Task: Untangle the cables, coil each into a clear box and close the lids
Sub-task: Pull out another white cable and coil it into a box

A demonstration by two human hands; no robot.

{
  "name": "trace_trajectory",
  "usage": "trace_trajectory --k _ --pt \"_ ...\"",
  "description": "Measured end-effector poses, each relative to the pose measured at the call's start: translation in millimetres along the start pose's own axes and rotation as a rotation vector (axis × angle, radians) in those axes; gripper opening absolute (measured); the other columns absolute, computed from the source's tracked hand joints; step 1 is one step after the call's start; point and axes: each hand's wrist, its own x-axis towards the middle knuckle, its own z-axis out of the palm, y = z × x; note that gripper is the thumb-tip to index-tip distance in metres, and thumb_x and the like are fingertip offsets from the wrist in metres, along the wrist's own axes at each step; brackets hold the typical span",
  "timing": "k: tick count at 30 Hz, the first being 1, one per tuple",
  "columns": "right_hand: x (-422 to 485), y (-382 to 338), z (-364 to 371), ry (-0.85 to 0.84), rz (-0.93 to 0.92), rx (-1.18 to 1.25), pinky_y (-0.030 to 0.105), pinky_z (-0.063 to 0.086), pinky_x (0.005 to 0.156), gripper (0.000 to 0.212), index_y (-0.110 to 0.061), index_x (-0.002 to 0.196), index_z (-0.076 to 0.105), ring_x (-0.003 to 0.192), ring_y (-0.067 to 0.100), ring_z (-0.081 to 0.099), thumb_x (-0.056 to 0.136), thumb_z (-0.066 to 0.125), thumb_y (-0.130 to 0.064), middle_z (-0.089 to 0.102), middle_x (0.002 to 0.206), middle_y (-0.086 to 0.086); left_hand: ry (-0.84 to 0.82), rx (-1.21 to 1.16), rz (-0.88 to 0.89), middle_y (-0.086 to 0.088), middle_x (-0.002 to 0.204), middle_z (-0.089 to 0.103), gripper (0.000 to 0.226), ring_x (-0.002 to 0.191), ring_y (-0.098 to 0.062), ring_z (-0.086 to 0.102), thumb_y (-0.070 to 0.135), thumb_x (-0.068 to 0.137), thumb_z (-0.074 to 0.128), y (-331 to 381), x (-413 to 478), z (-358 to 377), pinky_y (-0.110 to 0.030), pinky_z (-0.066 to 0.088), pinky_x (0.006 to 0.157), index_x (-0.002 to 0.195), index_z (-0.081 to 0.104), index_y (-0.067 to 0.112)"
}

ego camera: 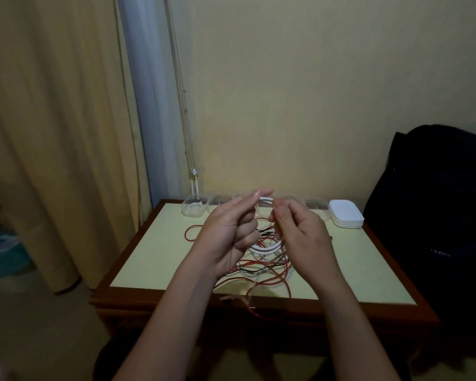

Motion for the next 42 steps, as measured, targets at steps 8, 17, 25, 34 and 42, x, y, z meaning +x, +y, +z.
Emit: trace_trajectory --k 8,17,25,34,42 --pt "12.7 -5.0 3.7 -0.026 0.005 0.004 0.029 0.029 0.052 0.046 -0.011 0.079 0.058 0.055 0.009 0.037 0.103 0.046 -0.048 0.042 0.06 -0.005 0.075 -0.033 0.043 0.006 0.058 0.017 0.031 0.04 -0.001 0.015 0.022 0.103 0.047 0.5 3.3 3.0 -0.016 0.011 0.035 0.12 0.064 0.002" --pt "3.8 20.7 -22.9 0.061 0.105 0.104 0.026 0.041 0.064 0.024 -0.018 0.086 0.067 0.066 0.006 0.05 0.096 0.064 -0.04 0.056 0.07 -0.004 0.142 -0.519 0.038 0.008 0.048 0.024 0.025 0.034 -0.005 0.013 0.022 0.102 0.046 22.2 4.9 -27.4 -0.018 0.016 0.027 0.106 0.066 0.007" --pt "-8.8 64.4 -42.3 0.142 0.147 -0.098 0.021 0.046 0.064 0.01 -0.029 0.083 0.069 0.076 0.01 0.063 0.092 0.072 -0.031 0.069 0.08 -0.017 0.232 -0.689 0.194 0.008 0.052 0.027 0.029 0.036 -0.007 0.021 0.016 0.09 0.049 42.0 -3.1 -50.4 -0.02 0.018 0.033 0.111 0.066 0.005" --pt "-15.4 51.7 -19.7 -0.01 -0.184 -0.498 0.036 0.04 0.069 0.021 -0.033 0.075 0.059 0.075 0.014 0.053 0.096 0.056 -0.035 0.055 0.071 -0.024 0.508 0.265 0.457 0.005 0.068 0.056 0.034 0.058 -0.009 0.05 0.018 0.105 0.044 23.7 0.6 -33.8 -0.021 0.042 0.053 0.138 0.055 0.016" --pt "-12.1 15.3 -7.3 -0.002 -0.195 -0.2 0.016 0.032 0.055 0.032 -0.03 0.069 0.055 0.061 0.007 0.053 0.101 0.058 -0.028 0.056 0.063 -0.015 0.125 0.905 0.303 -0.003 0.069 0.063 0.036 0.058 -0.014 0.06 0.022 0.106 0.044 -9.9 -5.8 -10.2 -0.028 0.054 0.061 0.141 0.054 0.024"
